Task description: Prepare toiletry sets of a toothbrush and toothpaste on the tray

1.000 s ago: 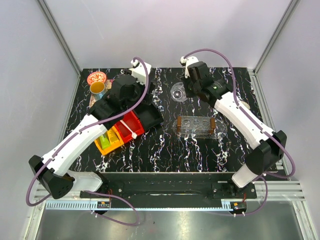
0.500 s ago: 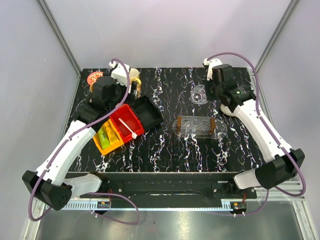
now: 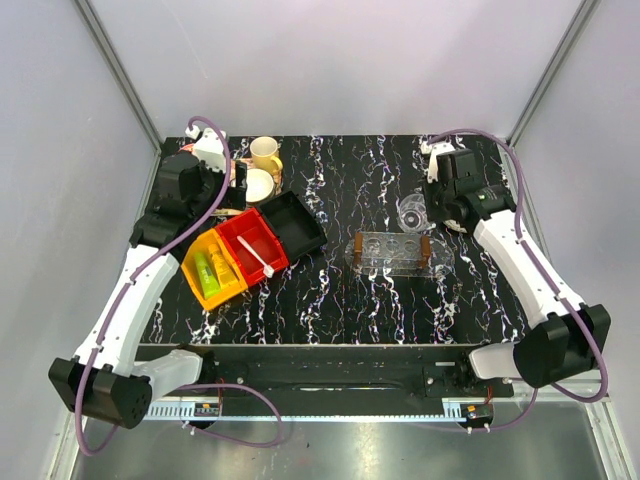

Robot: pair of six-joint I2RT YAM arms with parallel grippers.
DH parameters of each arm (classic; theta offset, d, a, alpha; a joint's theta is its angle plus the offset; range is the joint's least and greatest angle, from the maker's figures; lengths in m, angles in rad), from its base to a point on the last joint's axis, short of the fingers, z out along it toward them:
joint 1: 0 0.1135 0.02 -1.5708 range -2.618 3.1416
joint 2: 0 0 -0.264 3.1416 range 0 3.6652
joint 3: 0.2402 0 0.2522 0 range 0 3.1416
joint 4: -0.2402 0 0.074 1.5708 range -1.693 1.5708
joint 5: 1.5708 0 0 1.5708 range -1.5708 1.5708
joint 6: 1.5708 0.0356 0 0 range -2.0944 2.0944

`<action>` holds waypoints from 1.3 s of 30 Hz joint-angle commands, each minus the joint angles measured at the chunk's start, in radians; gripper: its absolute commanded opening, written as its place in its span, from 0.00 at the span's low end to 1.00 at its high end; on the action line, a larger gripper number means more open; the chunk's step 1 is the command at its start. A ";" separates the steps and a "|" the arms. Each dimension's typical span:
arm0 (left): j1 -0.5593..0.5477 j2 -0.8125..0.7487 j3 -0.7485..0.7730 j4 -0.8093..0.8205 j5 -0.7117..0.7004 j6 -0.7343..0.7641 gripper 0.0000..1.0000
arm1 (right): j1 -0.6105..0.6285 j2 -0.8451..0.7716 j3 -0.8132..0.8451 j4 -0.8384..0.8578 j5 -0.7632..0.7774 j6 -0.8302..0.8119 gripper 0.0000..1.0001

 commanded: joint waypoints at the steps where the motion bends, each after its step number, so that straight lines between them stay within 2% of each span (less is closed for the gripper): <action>1: 0.030 -0.030 -0.005 0.045 0.051 -0.021 0.90 | -0.017 -0.044 -0.026 0.047 -0.034 -0.016 0.00; 27: 0.045 -0.005 0.000 0.058 0.070 -0.004 0.91 | -0.260 -0.101 -0.158 0.073 -0.107 -0.105 0.00; 39: 0.050 -0.005 -0.005 0.058 0.075 0.007 0.91 | -0.353 -0.069 -0.248 0.129 -0.173 -0.134 0.00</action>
